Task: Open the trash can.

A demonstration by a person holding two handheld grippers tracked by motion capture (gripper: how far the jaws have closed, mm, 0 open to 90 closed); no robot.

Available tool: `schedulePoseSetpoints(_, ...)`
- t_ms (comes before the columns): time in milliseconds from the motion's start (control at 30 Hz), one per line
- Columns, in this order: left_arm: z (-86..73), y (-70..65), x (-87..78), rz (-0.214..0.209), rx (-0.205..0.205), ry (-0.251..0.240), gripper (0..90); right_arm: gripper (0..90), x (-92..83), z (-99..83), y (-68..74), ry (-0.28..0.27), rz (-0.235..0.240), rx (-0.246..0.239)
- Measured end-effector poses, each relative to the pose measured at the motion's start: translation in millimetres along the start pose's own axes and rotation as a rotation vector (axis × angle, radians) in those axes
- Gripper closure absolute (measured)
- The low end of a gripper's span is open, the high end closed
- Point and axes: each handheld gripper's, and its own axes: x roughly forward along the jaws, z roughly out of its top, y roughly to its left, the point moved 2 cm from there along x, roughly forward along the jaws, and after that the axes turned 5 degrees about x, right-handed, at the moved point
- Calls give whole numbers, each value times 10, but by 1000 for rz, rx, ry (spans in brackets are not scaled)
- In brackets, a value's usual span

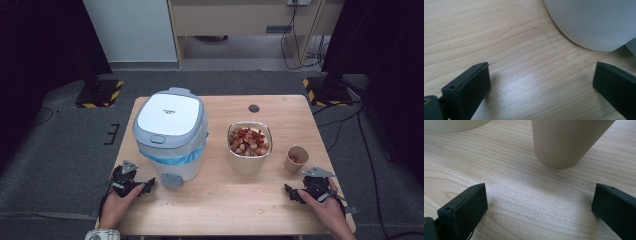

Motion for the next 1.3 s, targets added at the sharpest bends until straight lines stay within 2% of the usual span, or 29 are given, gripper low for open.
schedulePoseSetpoints(200,-9,24,-27,0,-3,-13,74,5,5,5,-4,0,2,-1)
schedulePoseSetpoints(300,-7,24,-58,-26,-12,-27,142,5,4,4,-4,0,3,-2)
schedulePoseSetpoints(500,62,-6,-136,-20,18,-58,241,5,4,4,-5,-1,3,-4)
schedulePoseSetpoints(533,75,-14,-157,-32,18,-67,266,5,5,4,-5,-1,2,-4)
schedulePoseSetpoints(600,103,-46,-196,-52,30,-86,349,5,6,6,-7,-1,3,-4)
schedulePoseSetpoints(900,240,-250,-367,-67,110,-122,499,5,6,5,-7,0,2,-3)
schedulePoseSetpoints(1167,302,-438,-412,-127,167,-118,646,5,6,7,-10,-1,2,-4)
schedulePoseSetpoints(1300,331,-493,-415,-161,168,-133,701,5,6,6,-11,-1,0,-4)
